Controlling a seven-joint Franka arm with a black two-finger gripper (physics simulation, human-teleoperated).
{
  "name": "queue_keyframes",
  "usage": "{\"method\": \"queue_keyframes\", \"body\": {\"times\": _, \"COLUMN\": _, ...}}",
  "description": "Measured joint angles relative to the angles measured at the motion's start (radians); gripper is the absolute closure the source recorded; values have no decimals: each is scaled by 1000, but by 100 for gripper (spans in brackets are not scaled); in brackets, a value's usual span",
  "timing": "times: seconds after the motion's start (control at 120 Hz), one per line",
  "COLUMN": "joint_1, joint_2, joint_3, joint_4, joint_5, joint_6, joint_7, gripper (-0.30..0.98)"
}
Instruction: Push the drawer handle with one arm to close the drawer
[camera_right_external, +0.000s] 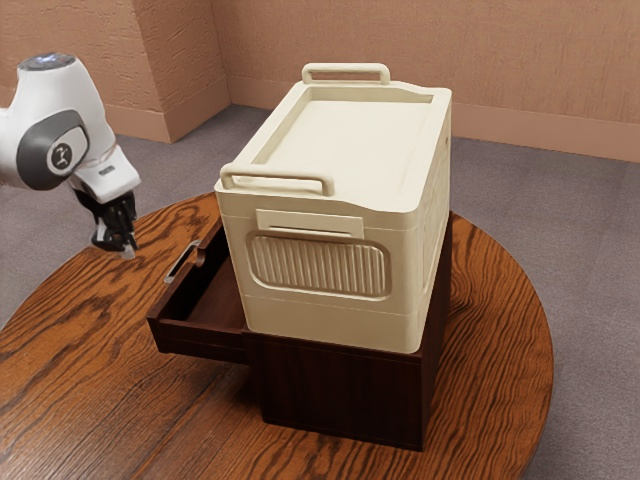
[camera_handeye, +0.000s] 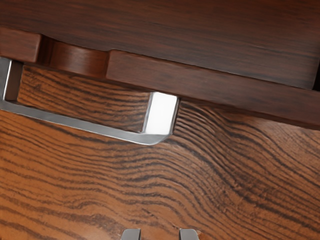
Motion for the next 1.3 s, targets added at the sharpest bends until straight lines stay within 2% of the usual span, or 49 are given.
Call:
{"method": "queue_keyframes", "body": {"times": 0.217, "joint_1": 41, "joint_2": 148, "joint_3": 1, "joint_4": 47, "joint_5": -52, "joint_6": 109, "joint_7": 164, "gripper": 76}}
{"method": "queue_keyframes", "body": {"times": 0.483, "joint_1": 44, "joint_2": 241, "joint_3": -3, "joint_4": 71, "joint_5": -61, "joint_6": 172, "joint_7": 299, "gripper": 78}}
{"method": "queue_keyframes", "body": {"times": 0.642, "joint_1": 46, "joint_2": 261, "joint_3": -7, "joint_4": 73, "joint_5": -69, "joint_6": 199, "joint_7": 346, "gripper": 78}}
{"method": "queue_keyframes", "body": {"times": 1.3, "joint_1": 117, "joint_2": 266, "joint_3": -116, "joint_4": 74, "joint_5": -204, "joint_6": 221, "joint_7": 435, "gripper": 78}}
